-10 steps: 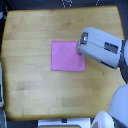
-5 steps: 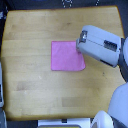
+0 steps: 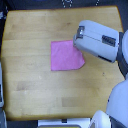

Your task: Folding a cloth

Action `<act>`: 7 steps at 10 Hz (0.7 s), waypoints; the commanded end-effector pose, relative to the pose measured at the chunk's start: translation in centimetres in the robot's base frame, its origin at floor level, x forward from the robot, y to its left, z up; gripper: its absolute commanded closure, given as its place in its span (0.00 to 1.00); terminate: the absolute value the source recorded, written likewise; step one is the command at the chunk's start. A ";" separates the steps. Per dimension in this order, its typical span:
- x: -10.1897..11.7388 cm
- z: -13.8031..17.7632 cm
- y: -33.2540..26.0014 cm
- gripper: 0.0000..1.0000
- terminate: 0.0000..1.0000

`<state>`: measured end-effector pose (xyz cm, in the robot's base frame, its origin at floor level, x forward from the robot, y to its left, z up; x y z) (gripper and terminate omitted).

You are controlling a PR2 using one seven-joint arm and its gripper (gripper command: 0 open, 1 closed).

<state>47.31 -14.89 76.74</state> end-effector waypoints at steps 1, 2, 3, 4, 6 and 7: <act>-0.1 2.6 6.1 1.00 0.00; -0.3 2.7 7.7 1.00 0.00; -0.5 2.8 8.8 1.00 0.00; -1.3 2.6 11.4 1.00 0.00; -2.5 1.6 14.8 1.00 0.00; -2.8 1.1 16.0 1.00 0.00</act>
<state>46.55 -7.09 79.24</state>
